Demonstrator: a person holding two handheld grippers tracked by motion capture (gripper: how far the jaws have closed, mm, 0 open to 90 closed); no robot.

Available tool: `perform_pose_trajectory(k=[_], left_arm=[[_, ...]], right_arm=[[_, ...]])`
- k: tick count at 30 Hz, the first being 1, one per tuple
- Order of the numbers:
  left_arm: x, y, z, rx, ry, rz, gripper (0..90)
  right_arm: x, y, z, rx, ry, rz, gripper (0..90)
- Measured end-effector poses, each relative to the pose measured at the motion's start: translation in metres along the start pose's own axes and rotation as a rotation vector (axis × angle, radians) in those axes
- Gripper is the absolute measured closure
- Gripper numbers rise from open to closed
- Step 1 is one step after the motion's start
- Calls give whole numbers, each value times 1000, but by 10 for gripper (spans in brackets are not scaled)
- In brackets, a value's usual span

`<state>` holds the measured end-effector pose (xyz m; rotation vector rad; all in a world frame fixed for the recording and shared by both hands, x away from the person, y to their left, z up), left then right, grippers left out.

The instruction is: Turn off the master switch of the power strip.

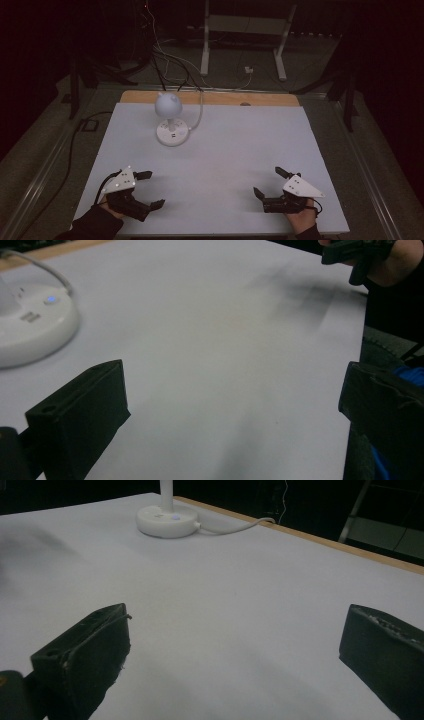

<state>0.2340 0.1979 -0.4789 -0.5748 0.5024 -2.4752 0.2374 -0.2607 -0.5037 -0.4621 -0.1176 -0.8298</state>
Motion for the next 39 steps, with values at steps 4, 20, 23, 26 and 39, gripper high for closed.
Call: perform_pose_trajectory(k=[4, 20, 23, 26, 39], left_arm=[[0, 1, 11, 7, 4, 14, 1], [-5, 17, 46, 27, 3, 71, 1], [-6, 20, 50, 31, -3, 77, 1], [-7, 25, 55, 30, -3, 94, 1], [-16, 47, 75, 64, -31, 199, 2]], right_arm=[[0, -1, 0, 1, 1, 1, 0], [0, 0, 0, 1, 10, 14, 0], [0, 0, 0, 1, 11, 16, 0], [-1, 1, 0, 1, 11, 18, 0], [-1, 1, -1, 2, 13, 27, 0]])
Point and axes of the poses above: each handheld gripper's, and its own axes: y roughly forward along the jaws, z roughly out of its top, x roughly to its right, the point moved 1 cm from there along y, roughly forward along the jaws, and after that the axes turned 13 degrees about -y, right-handed, at the moved point
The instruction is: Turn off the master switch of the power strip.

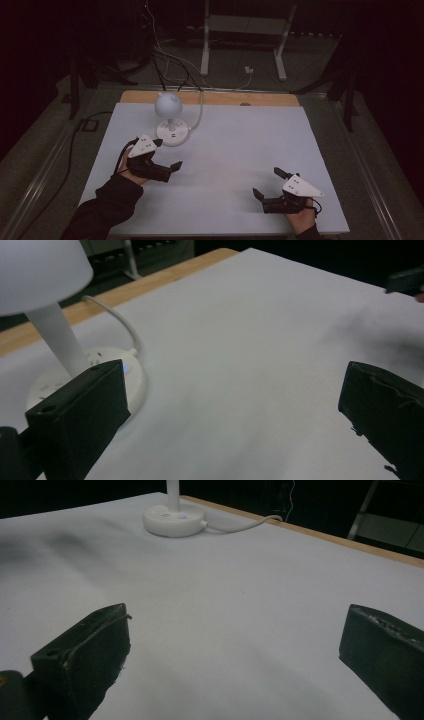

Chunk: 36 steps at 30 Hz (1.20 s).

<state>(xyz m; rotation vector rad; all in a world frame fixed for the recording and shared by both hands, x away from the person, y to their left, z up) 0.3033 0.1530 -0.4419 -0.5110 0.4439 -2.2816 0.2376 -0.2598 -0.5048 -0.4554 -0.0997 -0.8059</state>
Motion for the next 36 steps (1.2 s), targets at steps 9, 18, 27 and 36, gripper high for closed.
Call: perform_pose_trajectory(k=[9, 18, 27, 36], left_arm=[[-4, 17, 9, 24, -26, 57, 2], [-7, 35, 12, 32, -63, 101, 2], [-15, 52, 14, 60, -102, 154, 2], [-19, 70, 15, 62, -119, 185, 9]], right_arm=[[0, 0, 0, 2, 6, 7, 0], [0, 0, 0, 3, 7, 11, 0], [0, 0, 0, 4, 11, 16, 0], [0, -1, 0, 4, 13, 20, 0]])
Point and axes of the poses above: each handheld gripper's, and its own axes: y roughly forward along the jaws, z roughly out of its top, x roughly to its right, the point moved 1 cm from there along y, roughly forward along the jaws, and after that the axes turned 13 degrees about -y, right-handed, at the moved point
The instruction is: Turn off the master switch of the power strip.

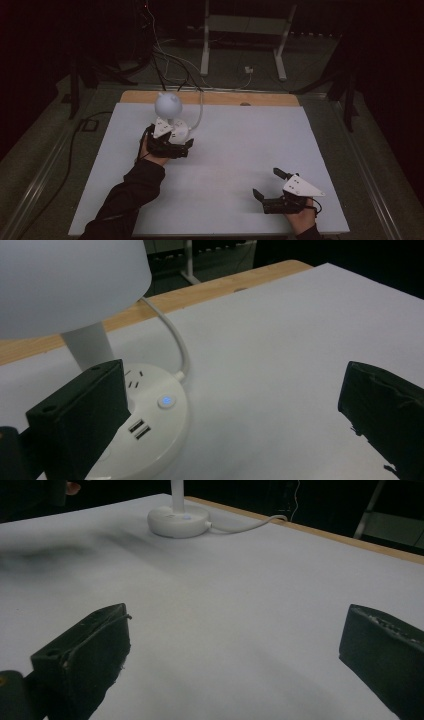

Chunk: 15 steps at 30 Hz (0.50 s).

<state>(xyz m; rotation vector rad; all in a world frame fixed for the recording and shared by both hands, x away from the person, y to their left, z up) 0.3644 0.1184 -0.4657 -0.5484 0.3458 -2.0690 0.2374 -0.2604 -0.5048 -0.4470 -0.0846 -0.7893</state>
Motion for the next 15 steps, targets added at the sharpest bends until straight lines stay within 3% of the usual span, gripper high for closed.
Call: perform_pose_trajectory(k=[13, 15], left_arm=[[-1, 23, -5, -23, 8, 39, 24], [-1, 25, -5, -25, 8, 25, 24]], right_arm=[[1, -1, 0, 4, 3, 2, 0], [1, -1, 0, 5, 4, 3, 0]])
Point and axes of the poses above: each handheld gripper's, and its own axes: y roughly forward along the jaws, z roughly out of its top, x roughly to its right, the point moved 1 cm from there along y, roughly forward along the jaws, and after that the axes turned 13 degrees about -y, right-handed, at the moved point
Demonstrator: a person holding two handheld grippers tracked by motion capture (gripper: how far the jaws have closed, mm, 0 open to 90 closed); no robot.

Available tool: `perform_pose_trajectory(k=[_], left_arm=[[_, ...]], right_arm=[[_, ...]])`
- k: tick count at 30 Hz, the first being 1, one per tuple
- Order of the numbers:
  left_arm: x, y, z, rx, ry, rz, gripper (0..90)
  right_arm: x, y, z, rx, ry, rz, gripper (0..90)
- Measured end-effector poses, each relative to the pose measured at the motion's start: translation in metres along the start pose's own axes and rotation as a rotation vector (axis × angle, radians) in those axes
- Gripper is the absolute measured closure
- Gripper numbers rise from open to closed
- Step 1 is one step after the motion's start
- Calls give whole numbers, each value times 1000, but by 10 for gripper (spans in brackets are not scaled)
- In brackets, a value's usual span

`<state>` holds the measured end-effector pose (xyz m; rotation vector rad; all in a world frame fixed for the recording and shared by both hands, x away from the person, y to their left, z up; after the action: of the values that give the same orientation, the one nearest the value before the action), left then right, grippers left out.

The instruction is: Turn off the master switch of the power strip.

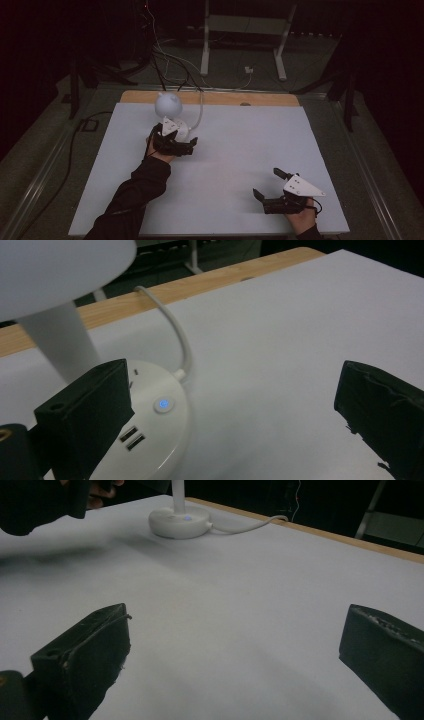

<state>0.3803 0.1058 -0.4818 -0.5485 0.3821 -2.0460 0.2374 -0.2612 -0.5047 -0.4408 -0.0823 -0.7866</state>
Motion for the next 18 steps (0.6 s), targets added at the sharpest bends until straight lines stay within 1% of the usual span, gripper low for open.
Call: perform_pose_trajectory(k=[3, 4, 5, 6, 8, 12, 14, 18], left_arm=[[0, 4, -1, -8, 1, 12, 24], [-1, 5, -1, -17, -13, 17, 24], [-1, 6, -1, -29, -29, 1, 25], [-1, 7, -1, -38, -29, 2, 25], [0, 8, -1, -40, -14, 15, 55], [0, 13, -2, -59, -7, 22, 91], [1, 15, -3, -58, 5, 41, 143], [-1, 17, -4, -51, -2, 60, 178]], right_arm=[[0, 0, 0, 0, 3, 1, 0], [0, 0, 0, 0, 3, 1, 0], [0, 0, 0, 0, 3, 1, 0], [0, 0, 0, 0, 3, 2, 0], [0, 0, 0, 2, 5, 2, 0], [1, 0, 0, 2, 6, 2, 0], [1, 0, 0, 3, 8, 3, 0], [1, -1, 0, 4, 9, 3, 0]])
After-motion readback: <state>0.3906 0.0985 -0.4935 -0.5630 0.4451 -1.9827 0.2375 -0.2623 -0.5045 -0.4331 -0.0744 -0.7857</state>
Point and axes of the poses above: each handheld gripper's, and its own axes: y roughly forward along the jaws, z roughly out of its top, x roughly to its right, the point moved 1 cm from there along y, roughly forward along the jaws, and after that the axes turned 13 degrees about -y, right-handed, at the moved point
